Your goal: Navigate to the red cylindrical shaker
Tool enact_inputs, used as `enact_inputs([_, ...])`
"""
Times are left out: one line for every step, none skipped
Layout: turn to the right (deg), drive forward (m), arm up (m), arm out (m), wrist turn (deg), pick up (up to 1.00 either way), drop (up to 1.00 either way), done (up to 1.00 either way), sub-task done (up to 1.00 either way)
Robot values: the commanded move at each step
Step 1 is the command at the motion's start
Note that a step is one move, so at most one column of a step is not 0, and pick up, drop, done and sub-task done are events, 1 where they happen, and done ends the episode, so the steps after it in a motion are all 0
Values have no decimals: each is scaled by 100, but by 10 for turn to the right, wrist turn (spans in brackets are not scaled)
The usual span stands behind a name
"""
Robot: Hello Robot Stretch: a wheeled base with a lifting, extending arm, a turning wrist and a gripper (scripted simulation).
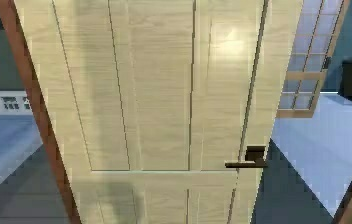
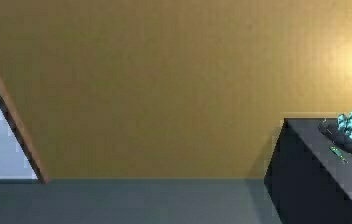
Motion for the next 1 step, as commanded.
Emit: enact_inputs([450, 0, 0, 0, 0, 0, 0, 0, 0])
